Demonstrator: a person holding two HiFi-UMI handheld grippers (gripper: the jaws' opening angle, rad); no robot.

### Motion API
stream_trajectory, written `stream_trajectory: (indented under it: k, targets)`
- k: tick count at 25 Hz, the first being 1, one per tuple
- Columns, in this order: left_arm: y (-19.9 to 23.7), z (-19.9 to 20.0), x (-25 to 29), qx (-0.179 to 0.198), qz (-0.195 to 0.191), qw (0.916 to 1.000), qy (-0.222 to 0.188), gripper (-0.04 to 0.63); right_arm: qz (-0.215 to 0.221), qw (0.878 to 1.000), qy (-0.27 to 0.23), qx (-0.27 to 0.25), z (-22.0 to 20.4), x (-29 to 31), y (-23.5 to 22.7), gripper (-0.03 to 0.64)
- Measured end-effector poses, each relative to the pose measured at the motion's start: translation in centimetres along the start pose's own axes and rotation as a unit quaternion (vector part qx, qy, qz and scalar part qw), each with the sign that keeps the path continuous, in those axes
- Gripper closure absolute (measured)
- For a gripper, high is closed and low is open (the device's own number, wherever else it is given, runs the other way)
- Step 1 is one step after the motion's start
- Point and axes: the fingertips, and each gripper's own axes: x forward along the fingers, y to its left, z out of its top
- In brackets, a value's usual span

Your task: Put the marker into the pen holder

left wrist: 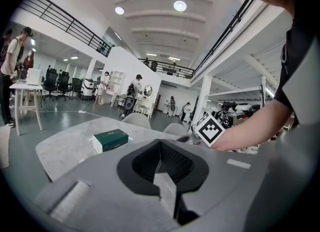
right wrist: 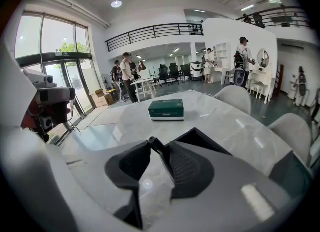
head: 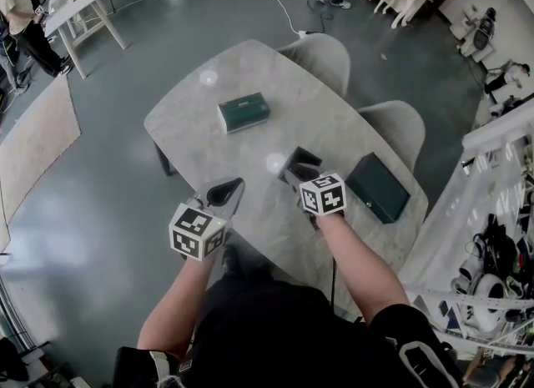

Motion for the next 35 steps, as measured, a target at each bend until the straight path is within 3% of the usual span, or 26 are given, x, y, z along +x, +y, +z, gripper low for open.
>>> stream_trajectory:
  k: [11,28,35]
  targets:
    - [0.4,-0.2,-0.5,-0.005,-0.003,1.0000,0.000,0.584,-0.012,0.998,0.065,-0.006,-0.1,1.4,0.1,0.487]
    - [1.9,0.1,-1.3,-0.003,-0.036,0.9993,-0.006,0.584,-0.054,0.998,0.035,0.006,0.4,-0.2,0.6,0.483]
    - [2.2,0.8,-1.5,0.011,-0.046,0.9988,-0.011,0.584,-0.075,0.997,-0.015,0.015,1.6,-2.9,0.2,0.483]
